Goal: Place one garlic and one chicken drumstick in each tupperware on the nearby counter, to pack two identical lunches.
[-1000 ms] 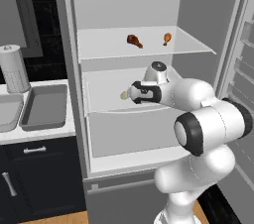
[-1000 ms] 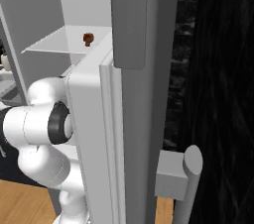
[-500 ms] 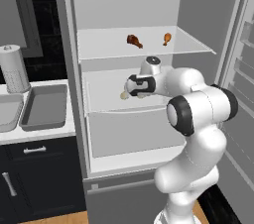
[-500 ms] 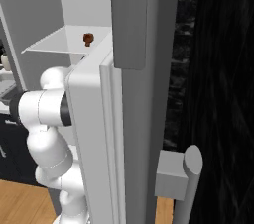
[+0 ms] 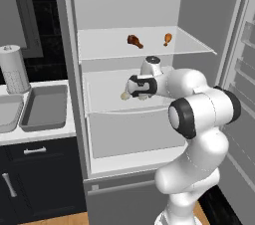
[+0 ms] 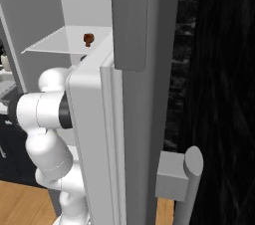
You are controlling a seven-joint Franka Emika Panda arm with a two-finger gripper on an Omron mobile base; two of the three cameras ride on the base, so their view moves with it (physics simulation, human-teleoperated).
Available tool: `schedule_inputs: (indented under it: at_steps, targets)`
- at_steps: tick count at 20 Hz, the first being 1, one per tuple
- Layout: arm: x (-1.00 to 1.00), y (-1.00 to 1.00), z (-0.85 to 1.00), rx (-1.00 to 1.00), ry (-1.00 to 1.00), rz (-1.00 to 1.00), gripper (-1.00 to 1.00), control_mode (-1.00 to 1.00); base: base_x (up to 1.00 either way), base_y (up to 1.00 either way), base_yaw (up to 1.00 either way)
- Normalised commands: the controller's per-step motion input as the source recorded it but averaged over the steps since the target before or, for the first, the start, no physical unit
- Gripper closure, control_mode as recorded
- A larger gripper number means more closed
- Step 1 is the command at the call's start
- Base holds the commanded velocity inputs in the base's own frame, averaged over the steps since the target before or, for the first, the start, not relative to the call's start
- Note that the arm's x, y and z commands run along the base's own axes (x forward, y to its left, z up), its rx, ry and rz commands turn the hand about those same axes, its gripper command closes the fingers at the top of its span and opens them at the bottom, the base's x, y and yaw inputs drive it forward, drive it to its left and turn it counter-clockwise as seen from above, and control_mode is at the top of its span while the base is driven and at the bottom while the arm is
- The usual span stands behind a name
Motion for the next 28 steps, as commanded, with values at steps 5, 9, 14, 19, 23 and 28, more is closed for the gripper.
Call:
schedule_inputs:
  at_steps: [5,9,14,19,23,28]
  targets:
    - [-0.03,0.0,-0.31,0.0,0.0,-0.06,1.0,-1.0,0.0,0.0,0.0]
    - [0.0,0.0,-0.39,0.0,0.01,-0.03,1.0,-1.0,0.0,0.0,0.0]
    - [-0.25,0.01,-0.23,0.0,0.04,0.0,1.0,-1.0,0.0,0.0,0.0]
    - [-0.92,0.07,-0.02,0.0,-0.01,0.0,1.0,-1.0,0.0,0.0,0.0]
    - [-1.0,0.0,0.0,0.0,-0.08,0.0,1.0,-1.0,0.0,0.0,0.0]
    - [-1.0,0.0,0.15,0.0,0.0,0.0,1.0,-1.0,0.0,0.0,0.0]
